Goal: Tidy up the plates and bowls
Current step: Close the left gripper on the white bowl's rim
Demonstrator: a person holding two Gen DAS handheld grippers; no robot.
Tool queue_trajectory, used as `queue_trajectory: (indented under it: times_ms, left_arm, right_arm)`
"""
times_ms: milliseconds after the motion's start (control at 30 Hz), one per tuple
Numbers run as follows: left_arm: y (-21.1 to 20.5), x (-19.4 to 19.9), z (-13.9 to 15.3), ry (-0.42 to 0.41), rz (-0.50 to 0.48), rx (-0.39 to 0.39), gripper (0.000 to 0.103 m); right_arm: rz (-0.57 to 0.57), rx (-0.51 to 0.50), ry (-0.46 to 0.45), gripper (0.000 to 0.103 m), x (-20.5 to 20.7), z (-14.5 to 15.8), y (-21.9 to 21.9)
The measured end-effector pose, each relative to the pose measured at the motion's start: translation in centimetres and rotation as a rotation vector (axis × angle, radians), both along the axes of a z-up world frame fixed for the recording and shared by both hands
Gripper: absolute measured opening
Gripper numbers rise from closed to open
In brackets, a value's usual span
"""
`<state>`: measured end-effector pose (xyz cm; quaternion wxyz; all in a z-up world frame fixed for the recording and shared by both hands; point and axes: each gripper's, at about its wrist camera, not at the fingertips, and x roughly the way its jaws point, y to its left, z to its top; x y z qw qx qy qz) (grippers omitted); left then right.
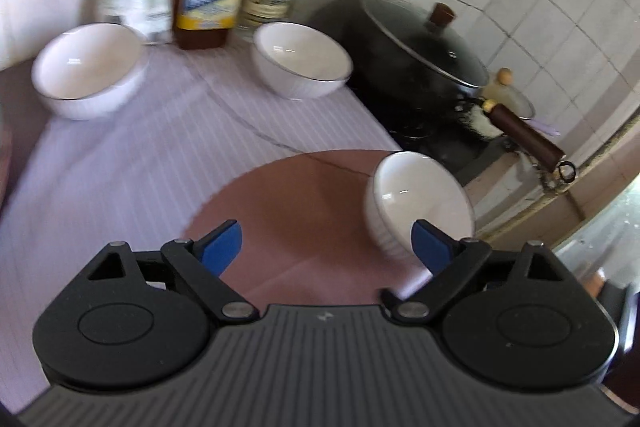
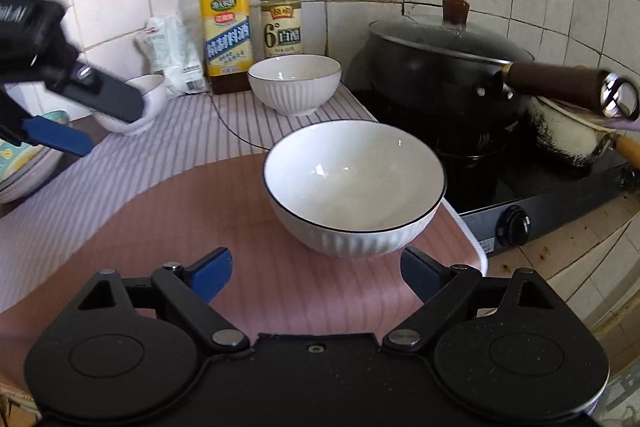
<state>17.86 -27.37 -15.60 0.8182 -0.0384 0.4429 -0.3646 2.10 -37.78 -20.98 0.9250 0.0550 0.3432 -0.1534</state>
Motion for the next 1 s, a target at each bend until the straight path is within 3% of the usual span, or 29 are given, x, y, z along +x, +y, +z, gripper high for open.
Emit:
queue_trajectory:
  times_ms: [133,333,467,500,567,667,1000]
  left_arm:
    - [-3.3,0.4,-1.3,0.020,-0.053,-0.024,0.092]
    - [-7.0,1.4,-3.5,0.057,-0.086,0.013,0.086]
    - [-8.0,2.4,-4.8,0.110,-0.083,0.024,0.057]
    - [-7.9,2.7,-4.9,0.132,-0.074,0.038,0.038]
    - [-8.0,3.2,-5.1,0.159,-0.079,0.072,0.029]
    - [-7.9,3.8,-5.4,0.219,-0.095,0.046,0.014]
    - [-8.7,2.6,-4.2,0.126,-0.163,0.140,0.012]
  right_arm:
    - [-0.051,0.001,-0.045,0.094,0.8,-1.7,-0.7]
    - [-0.087,-0.009,-0.125,0.095,1.2,-2.9,-1.6]
    - [-0.090,-0.034,-0.125,0.095,1.8,-3.8,-1.7]
    - [-0.093,-0.049,-0.127,0.095,1.9,-3.8,-1.7]
    - [-0.099,-0.062,-0.118,0.095,2.1,-3.9,-1.5]
    - [-0.126,-0.072,-0.128,0.095,2.4,-3.8,-0.9]
    - [-0.218,-0.003,-0.181,0.096,1.9,-3.8,0.0]
